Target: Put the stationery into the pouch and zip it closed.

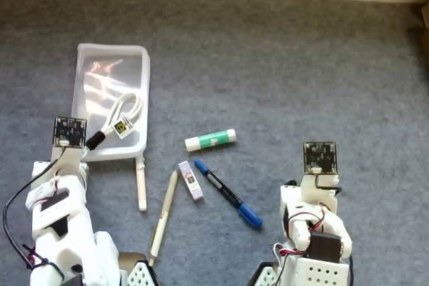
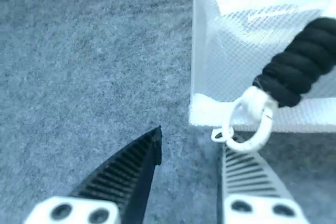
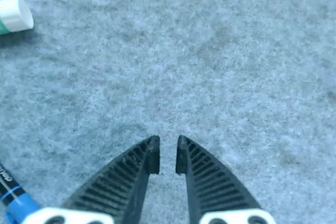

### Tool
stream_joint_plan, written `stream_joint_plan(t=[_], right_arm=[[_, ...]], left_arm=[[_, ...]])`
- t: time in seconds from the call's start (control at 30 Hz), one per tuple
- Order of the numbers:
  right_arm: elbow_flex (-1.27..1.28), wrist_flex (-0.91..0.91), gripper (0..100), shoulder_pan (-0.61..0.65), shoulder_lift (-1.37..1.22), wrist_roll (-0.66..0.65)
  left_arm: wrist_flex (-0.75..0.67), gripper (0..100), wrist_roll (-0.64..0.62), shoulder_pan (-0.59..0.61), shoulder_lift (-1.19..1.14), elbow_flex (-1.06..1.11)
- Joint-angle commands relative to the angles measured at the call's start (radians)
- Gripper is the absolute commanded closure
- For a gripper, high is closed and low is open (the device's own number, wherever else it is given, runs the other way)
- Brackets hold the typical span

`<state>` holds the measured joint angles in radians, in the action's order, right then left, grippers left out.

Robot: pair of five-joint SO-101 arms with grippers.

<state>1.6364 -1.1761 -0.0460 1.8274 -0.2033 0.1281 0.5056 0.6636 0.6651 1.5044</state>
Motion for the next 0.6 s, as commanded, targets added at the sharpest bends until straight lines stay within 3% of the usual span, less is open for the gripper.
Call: stream_joint_plan(t=[0.0, 0.57], right_arm=[[-0.015, 0.027, 92.4, 0.012, 0.01, 0.009], [-0.015, 0.025, 92.4, 0.01, 0.01, 0.011]], left_arm=[[-0.046, 83, -0.014, -0.033, -0.002, 0.001], [-0.091, 88, -0.103, -0.047, -0.002, -0.021]])
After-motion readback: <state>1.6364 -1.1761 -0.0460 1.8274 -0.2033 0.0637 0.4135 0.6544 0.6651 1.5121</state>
